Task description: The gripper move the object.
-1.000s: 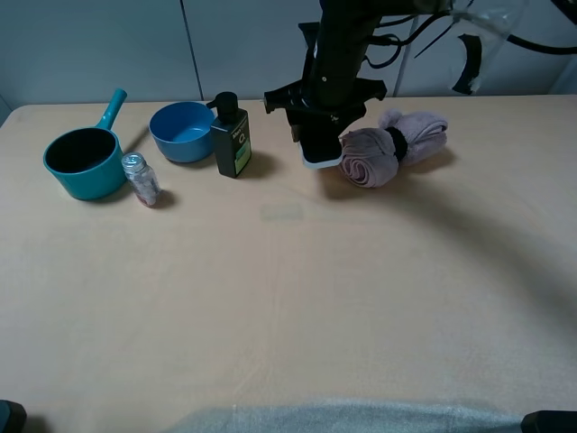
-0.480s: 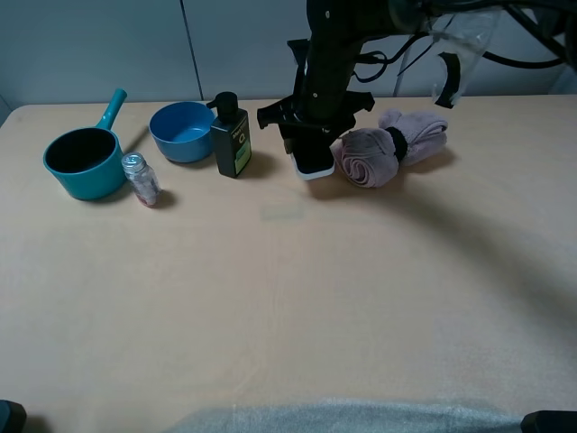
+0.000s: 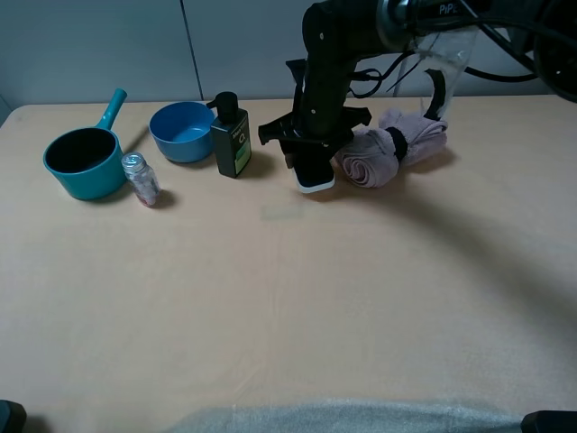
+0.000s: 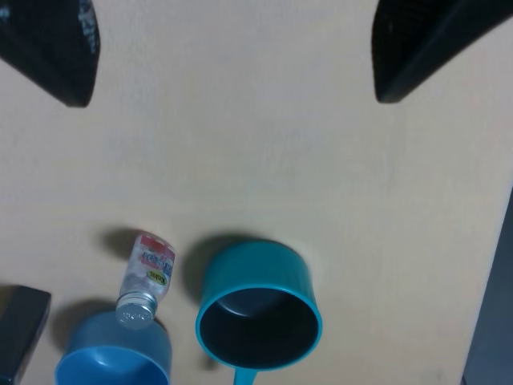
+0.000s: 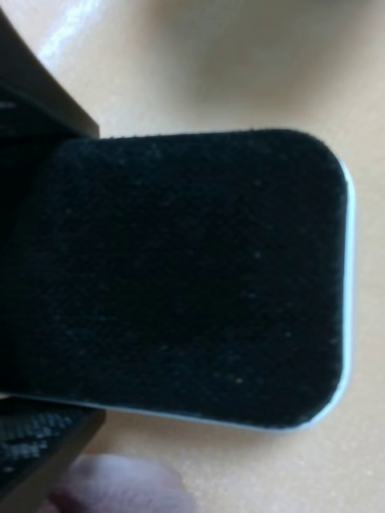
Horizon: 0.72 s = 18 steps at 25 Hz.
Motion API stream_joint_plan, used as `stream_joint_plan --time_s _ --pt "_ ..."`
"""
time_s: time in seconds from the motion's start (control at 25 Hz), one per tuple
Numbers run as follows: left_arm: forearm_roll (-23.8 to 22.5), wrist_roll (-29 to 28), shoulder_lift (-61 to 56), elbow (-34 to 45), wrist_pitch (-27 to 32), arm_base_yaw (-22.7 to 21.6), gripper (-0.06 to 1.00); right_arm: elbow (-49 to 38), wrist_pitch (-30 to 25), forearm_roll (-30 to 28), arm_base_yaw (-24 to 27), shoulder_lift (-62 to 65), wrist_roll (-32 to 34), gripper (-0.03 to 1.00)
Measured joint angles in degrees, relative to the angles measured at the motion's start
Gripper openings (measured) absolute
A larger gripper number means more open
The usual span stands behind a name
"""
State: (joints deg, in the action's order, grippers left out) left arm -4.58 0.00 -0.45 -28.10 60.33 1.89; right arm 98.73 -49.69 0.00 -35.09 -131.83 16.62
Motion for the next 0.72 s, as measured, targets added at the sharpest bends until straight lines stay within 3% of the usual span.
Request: stream_joint_plan --time_s 0.72 --pt "0.0 0.0 0.0 0.0 0.0 0.0 0.77 0.0 0.4 0.8 0.0 -1.6 -1.2 0.46"
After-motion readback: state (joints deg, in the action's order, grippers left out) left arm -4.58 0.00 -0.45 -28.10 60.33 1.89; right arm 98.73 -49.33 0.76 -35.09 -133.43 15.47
